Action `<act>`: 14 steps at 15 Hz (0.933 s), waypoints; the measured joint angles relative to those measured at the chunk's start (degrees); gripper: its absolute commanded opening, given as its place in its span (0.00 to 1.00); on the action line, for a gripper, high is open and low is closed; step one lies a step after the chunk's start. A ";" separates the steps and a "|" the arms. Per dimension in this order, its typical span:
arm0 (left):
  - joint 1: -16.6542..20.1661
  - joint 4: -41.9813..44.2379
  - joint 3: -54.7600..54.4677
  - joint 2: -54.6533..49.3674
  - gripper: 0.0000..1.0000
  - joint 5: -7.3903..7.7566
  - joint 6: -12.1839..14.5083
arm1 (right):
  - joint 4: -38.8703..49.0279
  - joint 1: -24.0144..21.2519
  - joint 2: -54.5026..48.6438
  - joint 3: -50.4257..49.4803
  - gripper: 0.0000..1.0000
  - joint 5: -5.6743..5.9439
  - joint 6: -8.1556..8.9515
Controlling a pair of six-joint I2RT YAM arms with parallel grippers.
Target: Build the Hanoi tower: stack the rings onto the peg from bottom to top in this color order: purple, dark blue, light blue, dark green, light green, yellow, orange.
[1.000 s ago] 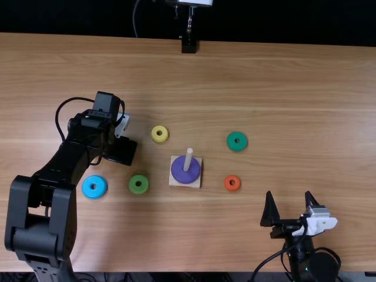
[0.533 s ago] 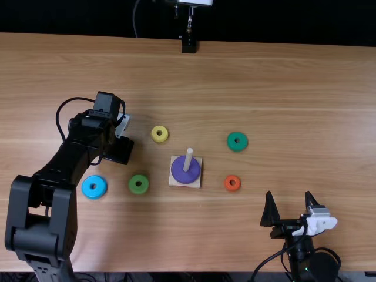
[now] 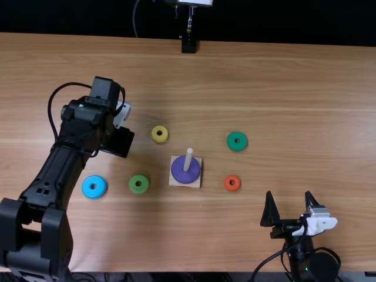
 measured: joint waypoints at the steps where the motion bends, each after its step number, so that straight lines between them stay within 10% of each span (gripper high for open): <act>1: -1.57 -3.08 1.79 -0.79 0.00 0.04 -0.04 | 0.02 0.00 0.00 0.00 1.00 -0.04 0.02; 6: -8.20 -15.17 11.30 -3.48 0.00 0.24 -0.68 | 0.00 0.00 0.00 0.00 1.00 0.00 0.02; 14: -19.28 -21.27 20.52 -3.78 0.00 0.22 -10.97 | 0.00 0.00 0.00 0.00 1.00 0.00 0.02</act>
